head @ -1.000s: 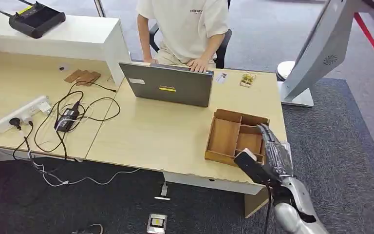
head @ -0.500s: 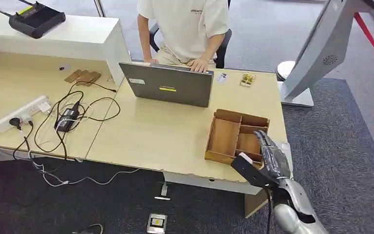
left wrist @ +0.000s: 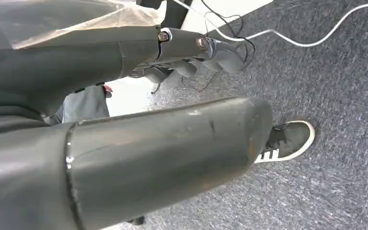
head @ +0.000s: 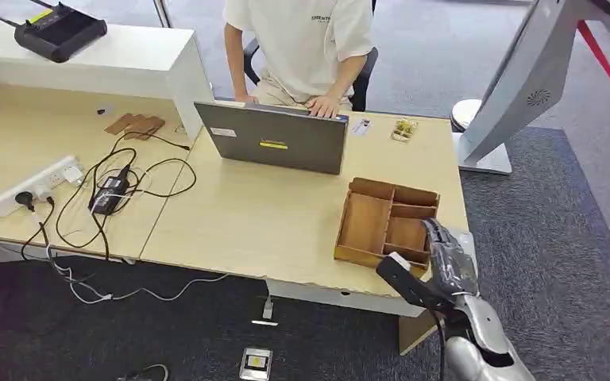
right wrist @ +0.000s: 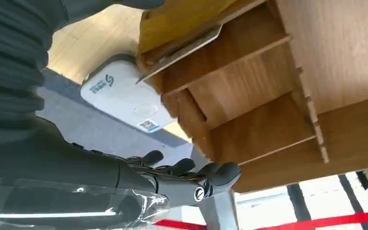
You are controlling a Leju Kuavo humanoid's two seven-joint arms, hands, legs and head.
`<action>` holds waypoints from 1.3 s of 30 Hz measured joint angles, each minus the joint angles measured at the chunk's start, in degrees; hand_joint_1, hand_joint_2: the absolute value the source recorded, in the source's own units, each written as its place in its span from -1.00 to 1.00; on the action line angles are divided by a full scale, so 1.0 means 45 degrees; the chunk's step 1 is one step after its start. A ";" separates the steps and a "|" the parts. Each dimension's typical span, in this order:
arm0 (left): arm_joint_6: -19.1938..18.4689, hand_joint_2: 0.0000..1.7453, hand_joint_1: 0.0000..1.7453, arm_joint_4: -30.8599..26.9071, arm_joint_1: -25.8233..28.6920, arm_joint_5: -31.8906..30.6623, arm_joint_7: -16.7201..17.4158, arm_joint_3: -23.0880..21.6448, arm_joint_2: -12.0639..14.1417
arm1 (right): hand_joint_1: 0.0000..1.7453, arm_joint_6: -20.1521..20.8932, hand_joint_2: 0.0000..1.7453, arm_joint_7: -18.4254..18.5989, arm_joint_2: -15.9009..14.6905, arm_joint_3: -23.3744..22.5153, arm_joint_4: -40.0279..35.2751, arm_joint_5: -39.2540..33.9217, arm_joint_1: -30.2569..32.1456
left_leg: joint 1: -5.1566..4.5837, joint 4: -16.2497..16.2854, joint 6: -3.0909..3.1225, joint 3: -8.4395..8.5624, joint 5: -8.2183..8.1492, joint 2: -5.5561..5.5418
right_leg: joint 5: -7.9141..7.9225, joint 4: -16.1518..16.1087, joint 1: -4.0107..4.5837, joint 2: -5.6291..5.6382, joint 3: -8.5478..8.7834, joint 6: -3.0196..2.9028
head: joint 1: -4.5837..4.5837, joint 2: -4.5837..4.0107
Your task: Pass the card to the sensor for recognition and then transmit it.
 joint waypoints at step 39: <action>-0.0131 -1.00 -1.00 -0.0005 -0.0169 -0.0491 0.0107 -0.0005 -0.0054 | -1.00 -0.0320 1.00 -0.0598 0.0471 -0.0349 0.0423 0.2214 0.0223 | 0.0001 -0.0001 0.0000 -0.0004 0.0000 -0.0001 | 0.0000 0.0002 0.0001 0.0000 0.0001 0.0000 | 0.0005 0.0000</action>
